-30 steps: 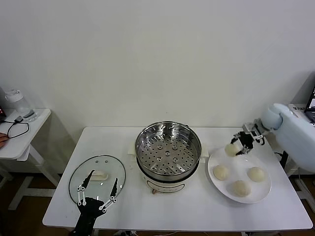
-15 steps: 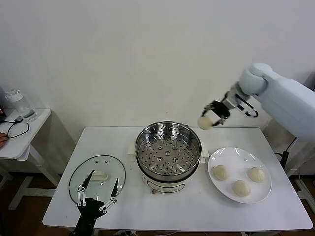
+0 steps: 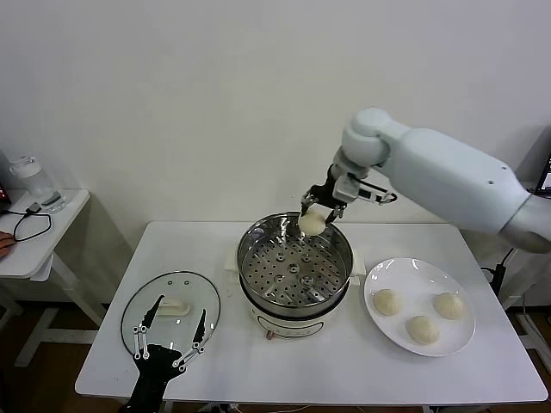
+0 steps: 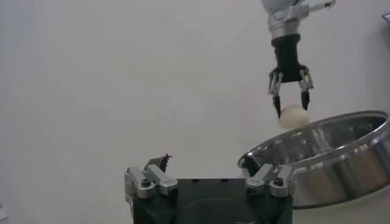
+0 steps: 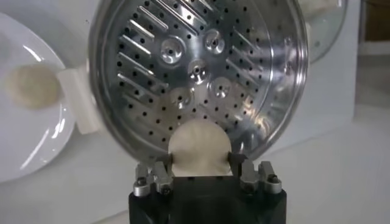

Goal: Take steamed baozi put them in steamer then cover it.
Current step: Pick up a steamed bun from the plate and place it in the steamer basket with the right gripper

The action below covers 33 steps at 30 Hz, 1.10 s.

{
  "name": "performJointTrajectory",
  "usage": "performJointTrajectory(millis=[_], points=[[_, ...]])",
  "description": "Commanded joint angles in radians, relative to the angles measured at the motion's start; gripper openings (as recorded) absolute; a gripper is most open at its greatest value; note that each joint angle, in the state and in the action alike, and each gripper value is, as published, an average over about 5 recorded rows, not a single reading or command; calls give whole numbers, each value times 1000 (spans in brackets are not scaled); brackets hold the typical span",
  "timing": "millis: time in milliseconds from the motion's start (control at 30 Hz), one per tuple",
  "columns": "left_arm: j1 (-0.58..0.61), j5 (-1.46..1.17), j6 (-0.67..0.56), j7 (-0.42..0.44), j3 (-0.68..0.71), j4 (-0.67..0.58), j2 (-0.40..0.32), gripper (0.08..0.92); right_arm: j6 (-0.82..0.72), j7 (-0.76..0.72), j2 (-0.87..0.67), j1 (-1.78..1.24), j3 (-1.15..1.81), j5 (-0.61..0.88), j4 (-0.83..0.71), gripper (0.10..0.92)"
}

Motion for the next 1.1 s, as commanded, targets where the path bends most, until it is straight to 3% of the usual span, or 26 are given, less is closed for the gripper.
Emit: performJointTrajectory(millis=[33,633,833,967,1100], points=[[2,0,-3,0,-3,-1,2,823,30,12,80,-43,-13,-93,-49,652],[-2,-2,-10,-1,-7,0,0,823,49,23,157,-110,15,-162,-158,687],[-2,-3,-13,-1,-13,-1,1,823,52,30,176,-117,13,-164,-175,764],[-3,-4,-12,-2,-13,-3,-1,823,49,32,171,-117,16,-146,-167,814],[-2,-4,-12,-2,-15,-4,-2,823,11,-2,106,-77,23,-35,-100,822]])
